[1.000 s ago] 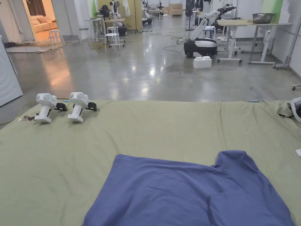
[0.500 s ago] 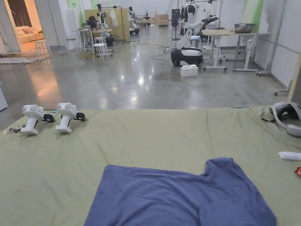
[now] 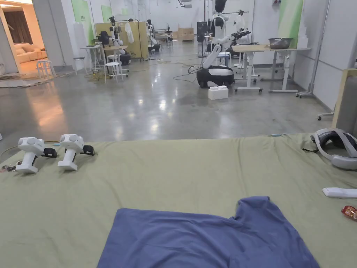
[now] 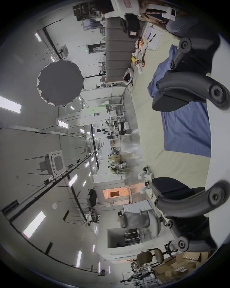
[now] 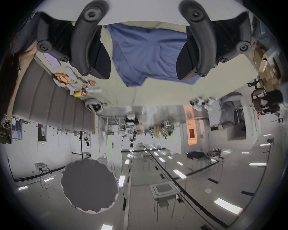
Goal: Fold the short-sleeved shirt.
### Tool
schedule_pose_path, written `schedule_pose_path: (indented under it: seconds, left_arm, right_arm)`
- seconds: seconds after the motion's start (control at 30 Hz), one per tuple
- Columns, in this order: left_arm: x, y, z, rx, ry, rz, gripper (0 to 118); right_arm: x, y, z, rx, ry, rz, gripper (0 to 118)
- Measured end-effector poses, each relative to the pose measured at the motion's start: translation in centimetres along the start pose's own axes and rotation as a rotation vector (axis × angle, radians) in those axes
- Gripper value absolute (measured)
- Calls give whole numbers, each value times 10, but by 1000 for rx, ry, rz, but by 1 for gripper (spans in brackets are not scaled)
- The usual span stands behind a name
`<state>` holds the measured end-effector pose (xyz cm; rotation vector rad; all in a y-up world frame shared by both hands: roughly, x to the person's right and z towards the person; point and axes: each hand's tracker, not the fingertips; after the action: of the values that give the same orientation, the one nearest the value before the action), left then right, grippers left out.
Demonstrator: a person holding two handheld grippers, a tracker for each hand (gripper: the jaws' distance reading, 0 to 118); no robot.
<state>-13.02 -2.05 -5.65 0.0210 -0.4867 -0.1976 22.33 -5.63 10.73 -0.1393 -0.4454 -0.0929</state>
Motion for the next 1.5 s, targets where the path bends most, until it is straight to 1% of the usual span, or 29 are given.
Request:
schedule_pose_path:
  seconds: [0.03,0.07,0.1,0.13,0.17,0.2,0.23,0.27,0.3,0.33,0.37,0.43,0.63,0.73,0.77,0.8,0.83,0.87,0.9,0.97,1.03,1.1,1.13,1.2,1.27,1.33,1.4,1.47,1.5]
  left_arm:
    - [-1,1,-3,-6,-8,5,96]
    - [-1,3,-2,-6,-13,8,94]
    - [0,5,-1,-1,-11,12,85]
    - [-1,6,-2,3,-13,23,69]
    - [-3,8,-1,8,-28,42,69]
    - [-4,9,0,7,-32,48,61]
    - [-4,10,-2,-1,-36,45,43]
    - [-4,11,-5,-10,-30,38,9]
    - [-3,10,-3,0,-10,28,2]
    - [-2,8,-4,-6,-27,41,1]
    - [-10,13,-4,-12,-67,80,1]
    - [-10,9,-2,-5,-41,90,1]
    - [-18,3,-11,-23,-42,104,1]
    - [-30,-9,-21,-92,-81,121,1]
    - [-36,-22,-29,-136,-144,137,7]
    - [-45,-33,-39,-155,-173,146,29]
    - [-62,-58,-58,-209,-191,173,46]
    - [-72,-77,-71,-282,-211,222,59]
    - [-80,-95,-83,-350,-218,247,67]
    - [-92,-140,-105,-508,-176,205,67]
    - [-96,-176,-122,-592,-147,139,68]
    - [-95,-210,-135,-699,-180,171,68]
    - [-98,-226,-143,-739,-199,216,68]
    - [-94,-244,-154,-778,-188,194,68]
    - [-89,-256,-163,-808,-243,197,68]
    - [-83,-264,-169,-838,-273,152,68]
    - [-79,-273,-178,-891,-263,125,67]
    - [-77,-275,-183,-893,-261,137,64]
    - [-77,-274,-184,-895,-253,136,60]
  right_arm:
    - [-3,5,1,10,4,-6,86]
    - [-5,10,2,4,7,-4,72]
    - [-8,12,1,12,4,6,42]
    - [-11,13,2,22,-5,23,22]
    - [-15,13,3,31,-28,45,22]
    - [-17,12,2,28,-36,67,17]
    - [-19,10,2,37,-44,83,14]
    - [-20,11,1,20,-35,91,14]
    - [-22,9,1,17,-40,95,10]
    - [-23,7,2,23,-50,103,6]
    - [-24,5,0,10,-63,123,5]
    - [-26,2,-4,-16,-76,148,3]
    - [-24,3,-8,-30,-65,126,3]
    - [-20,2,-13,-54,-49,110,3]
    - [-18,-1,-14,-67,-39,94,3]
    - [-16,-3,-16,-89,-21,75,3]
    - [-14,-6,-18,-112,-7,51,3]
    - [-11,-10,-19,-127,2,36,3]
    - [-9,-13,-20,-146,6,31,3]
    - [-7,-22,-20,-183,-19,33,3]
    - [-1,-32,-21,-219,-25,10,3]
    - [4,-41,-24,-264,-24,-39,3]
    - [6,-44,-26,-285,-20,-61,3]
    - [9,-50,-28,-306,-27,-61,3]
    - [10,-55,-28,-328,-41,-46,3]
    - [11,-58,-28,-348,-52,-37,3]
    - [15,-61,-28,-366,-54,-41,3]
    - [17,-63,-27,-374,-59,-39,3]
    - [18,-65,-27,-380,-64,-37,4]
